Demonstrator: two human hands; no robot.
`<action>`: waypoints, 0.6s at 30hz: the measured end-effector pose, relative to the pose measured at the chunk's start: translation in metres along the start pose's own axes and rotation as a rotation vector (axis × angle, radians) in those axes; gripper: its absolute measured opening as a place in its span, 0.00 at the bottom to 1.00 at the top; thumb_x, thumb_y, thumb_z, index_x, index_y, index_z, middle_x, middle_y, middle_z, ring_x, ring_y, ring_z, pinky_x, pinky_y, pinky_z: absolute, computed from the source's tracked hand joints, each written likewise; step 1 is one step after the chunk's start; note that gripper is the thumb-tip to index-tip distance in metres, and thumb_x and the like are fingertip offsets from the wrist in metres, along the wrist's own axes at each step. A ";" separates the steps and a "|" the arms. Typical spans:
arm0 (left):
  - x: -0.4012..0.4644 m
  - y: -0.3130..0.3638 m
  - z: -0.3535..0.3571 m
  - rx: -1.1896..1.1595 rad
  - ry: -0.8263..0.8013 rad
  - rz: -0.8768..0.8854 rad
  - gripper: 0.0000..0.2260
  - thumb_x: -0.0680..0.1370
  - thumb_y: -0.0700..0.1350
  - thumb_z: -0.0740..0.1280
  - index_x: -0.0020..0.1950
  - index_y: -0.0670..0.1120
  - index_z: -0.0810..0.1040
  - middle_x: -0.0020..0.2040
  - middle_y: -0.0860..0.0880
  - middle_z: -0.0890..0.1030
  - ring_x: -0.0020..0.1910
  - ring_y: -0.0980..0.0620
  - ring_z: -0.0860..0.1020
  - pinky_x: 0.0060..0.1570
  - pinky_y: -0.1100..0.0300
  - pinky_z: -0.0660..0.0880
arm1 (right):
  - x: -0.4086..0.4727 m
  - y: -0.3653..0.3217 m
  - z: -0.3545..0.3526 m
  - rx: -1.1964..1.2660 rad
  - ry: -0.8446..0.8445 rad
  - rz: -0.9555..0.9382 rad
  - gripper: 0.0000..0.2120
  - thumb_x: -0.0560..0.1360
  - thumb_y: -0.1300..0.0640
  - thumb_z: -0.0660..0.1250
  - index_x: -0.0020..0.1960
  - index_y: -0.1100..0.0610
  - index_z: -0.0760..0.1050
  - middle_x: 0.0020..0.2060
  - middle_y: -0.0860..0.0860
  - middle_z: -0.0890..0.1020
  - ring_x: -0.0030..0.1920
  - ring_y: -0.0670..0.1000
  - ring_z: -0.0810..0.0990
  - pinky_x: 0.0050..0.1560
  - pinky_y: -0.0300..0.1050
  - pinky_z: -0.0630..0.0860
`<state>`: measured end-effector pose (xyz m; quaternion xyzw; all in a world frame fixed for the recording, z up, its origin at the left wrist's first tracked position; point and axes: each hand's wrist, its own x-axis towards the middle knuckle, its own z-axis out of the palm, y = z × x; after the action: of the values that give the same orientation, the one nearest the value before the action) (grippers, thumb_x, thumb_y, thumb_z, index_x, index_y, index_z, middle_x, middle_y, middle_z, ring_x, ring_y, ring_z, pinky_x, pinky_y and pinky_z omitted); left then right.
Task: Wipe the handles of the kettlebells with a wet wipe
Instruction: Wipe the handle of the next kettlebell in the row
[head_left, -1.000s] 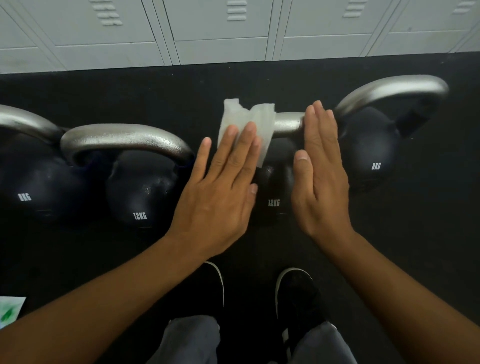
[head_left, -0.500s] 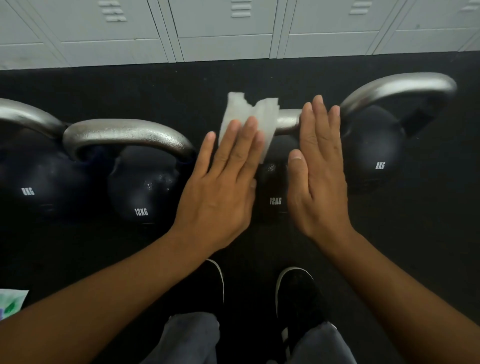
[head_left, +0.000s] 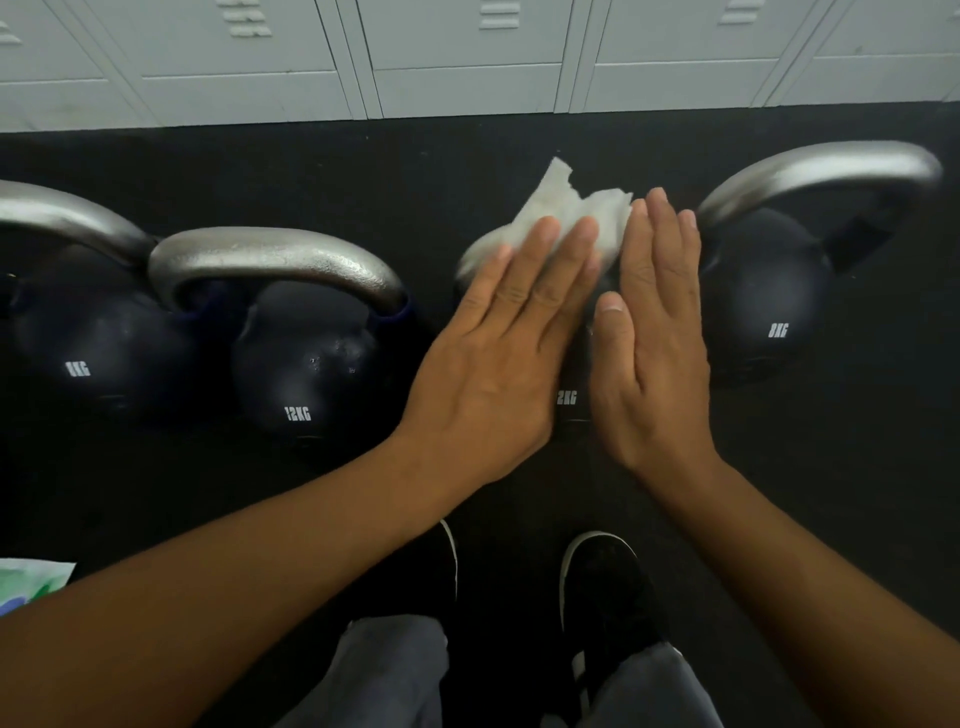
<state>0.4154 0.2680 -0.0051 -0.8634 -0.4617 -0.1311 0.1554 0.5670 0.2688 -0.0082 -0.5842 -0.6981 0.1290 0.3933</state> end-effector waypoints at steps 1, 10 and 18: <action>-0.001 -0.003 0.001 -0.014 0.009 -0.002 0.30 0.85 0.46 0.52 0.84 0.39 0.43 0.84 0.39 0.45 0.84 0.39 0.44 0.82 0.43 0.48 | 0.000 0.000 0.000 0.002 -0.002 0.004 0.29 0.86 0.54 0.48 0.84 0.62 0.52 0.84 0.56 0.53 0.85 0.55 0.45 0.85 0.53 0.45; -0.045 -0.019 0.020 -0.215 -0.063 -0.206 0.33 0.85 0.49 0.57 0.83 0.37 0.44 0.84 0.36 0.44 0.84 0.40 0.45 0.81 0.42 0.55 | -0.003 -0.003 0.002 0.051 0.015 0.044 0.29 0.85 0.54 0.48 0.84 0.61 0.51 0.85 0.55 0.51 0.85 0.54 0.45 0.84 0.54 0.47; -0.024 -0.017 0.015 -0.214 0.014 -0.139 0.31 0.85 0.47 0.58 0.83 0.35 0.48 0.83 0.36 0.45 0.83 0.37 0.46 0.81 0.41 0.52 | -0.004 -0.004 0.005 0.060 0.019 0.052 0.29 0.85 0.55 0.49 0.84 0.62 0.50 0.85 0.56 0.50 0.85 0.55 0.44 0.84 0.56 0.46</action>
<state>0.3893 0.2645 -0.0257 -0.8401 -0.5027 -0.1960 0.0563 0.5601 0.2656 -0.0104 -0.5911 -0.6749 0.1545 0.4137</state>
